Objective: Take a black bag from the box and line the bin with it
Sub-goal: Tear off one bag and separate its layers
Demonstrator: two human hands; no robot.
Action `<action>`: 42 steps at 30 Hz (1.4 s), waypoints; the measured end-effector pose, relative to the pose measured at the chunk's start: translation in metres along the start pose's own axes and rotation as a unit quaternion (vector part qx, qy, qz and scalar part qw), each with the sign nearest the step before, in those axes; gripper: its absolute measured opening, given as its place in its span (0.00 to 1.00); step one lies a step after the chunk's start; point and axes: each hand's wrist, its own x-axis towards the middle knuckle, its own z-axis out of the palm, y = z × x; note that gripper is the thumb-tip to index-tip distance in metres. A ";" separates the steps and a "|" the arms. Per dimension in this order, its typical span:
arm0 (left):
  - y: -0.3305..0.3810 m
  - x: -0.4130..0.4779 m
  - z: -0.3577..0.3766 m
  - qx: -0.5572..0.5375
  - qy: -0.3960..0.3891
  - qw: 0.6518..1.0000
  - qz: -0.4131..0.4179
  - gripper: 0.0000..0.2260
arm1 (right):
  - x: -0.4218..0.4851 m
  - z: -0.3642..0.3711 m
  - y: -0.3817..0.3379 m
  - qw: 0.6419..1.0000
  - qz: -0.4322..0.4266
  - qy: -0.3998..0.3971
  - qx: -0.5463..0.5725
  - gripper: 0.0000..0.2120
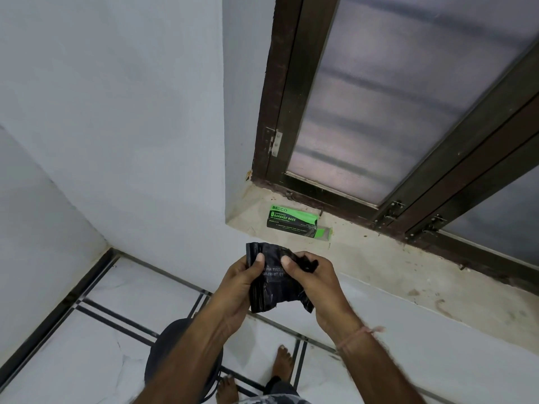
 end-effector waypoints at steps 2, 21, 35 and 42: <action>0.000 0.000 -0.001 -0.003 -0.002 1.000 -0.001 0.19 | 0.003 -0.002 0.004 1.000 0.000 0.014 -0.006 0.09; -0.002 0.000 0.004 -0.048 -0.012 0.999 0.009 0.24 | 0.000 0.001 0.003 1.000 -0.003 0.022 0.011 0.09; -0.011 0.000 0.008 -0.043 0.001 0.999 -0.003 0.13 | -0.001 0.005 0.006 0.998 0.002 0.064 0.026 0.09; -0.012 0.004 0.005 -0.038 0.031 0.999 0.001 0.10 | 0.000 0.003 0.006 0.997 0.005 0.061 0.049 0.05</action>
